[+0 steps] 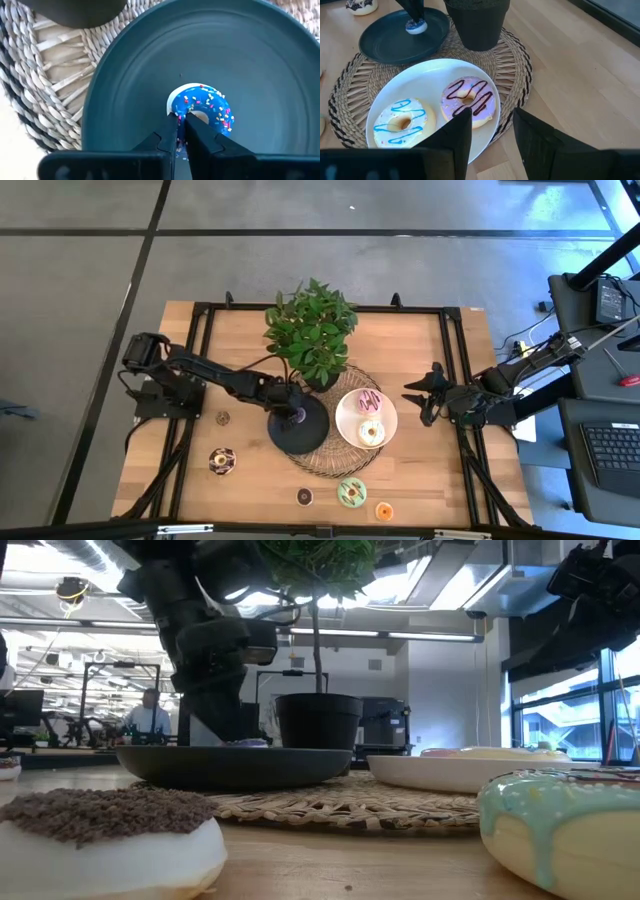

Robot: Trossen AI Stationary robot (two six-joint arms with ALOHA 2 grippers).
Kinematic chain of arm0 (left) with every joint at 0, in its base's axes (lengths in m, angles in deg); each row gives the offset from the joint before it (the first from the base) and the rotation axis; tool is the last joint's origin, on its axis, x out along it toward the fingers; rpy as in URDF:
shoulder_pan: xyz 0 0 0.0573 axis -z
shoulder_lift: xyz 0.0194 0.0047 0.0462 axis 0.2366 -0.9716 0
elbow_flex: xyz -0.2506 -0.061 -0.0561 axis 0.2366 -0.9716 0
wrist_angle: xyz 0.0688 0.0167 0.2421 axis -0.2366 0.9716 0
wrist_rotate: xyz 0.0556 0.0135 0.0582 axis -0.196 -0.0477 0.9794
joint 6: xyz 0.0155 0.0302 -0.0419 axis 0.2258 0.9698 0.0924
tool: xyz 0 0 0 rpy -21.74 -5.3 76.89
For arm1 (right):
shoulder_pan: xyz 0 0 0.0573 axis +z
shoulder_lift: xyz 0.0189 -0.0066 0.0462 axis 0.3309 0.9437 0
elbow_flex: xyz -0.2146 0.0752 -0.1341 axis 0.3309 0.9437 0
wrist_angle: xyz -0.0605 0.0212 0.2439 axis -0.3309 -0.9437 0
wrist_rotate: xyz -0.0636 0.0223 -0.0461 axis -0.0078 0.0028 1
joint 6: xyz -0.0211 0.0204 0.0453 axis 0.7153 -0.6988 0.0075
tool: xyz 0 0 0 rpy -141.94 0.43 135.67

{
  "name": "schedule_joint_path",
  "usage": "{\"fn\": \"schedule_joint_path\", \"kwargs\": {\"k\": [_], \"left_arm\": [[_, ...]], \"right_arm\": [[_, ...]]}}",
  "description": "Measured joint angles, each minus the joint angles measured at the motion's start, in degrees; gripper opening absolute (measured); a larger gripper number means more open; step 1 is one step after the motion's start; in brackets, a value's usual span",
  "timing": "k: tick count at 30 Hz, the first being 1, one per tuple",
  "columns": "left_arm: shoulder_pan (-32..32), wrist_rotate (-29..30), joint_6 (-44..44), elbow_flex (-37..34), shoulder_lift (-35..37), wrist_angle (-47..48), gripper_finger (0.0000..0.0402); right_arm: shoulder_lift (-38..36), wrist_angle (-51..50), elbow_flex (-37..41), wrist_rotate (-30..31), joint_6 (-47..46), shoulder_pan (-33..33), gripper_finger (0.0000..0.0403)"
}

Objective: Pick & Place donuts
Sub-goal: Put the small blue donut on the black plate, then put the small light brown donut on the black plate

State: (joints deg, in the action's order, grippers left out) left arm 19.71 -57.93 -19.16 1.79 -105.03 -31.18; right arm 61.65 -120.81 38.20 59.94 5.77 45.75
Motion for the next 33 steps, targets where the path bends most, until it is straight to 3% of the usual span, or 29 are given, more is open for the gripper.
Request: {"fn": "schedule_joint_path", "kwargs": {"k": [14,26,30,33], "left_arm": [[0.00,-0.09,-1.85,-0.02,-0.06,-0.70,0.0039],[-0.02,-1.53,-1.42,-0.04,-0.04,-0.28,0.0094],[-0.52,-4.96,-0.03,-0.06,1.72,3.32,0.0109],[-0.50,-3.31,-2.45,-0.09,4.80,9.18,0.0117]], "right_arm": [[0.00,-0.04,0.00,-0.02,-0.02,0.01,0.0145],[0.00,-0.02,0.00,-0.02,-0.02,0.00,0.0145],[0.00,-0.02,0.00,-0.02,-0.02,-0.01,0.0145],[0.00,-0.02,0.00,-0.02,-0.02,-0.01,0.0145]]}}
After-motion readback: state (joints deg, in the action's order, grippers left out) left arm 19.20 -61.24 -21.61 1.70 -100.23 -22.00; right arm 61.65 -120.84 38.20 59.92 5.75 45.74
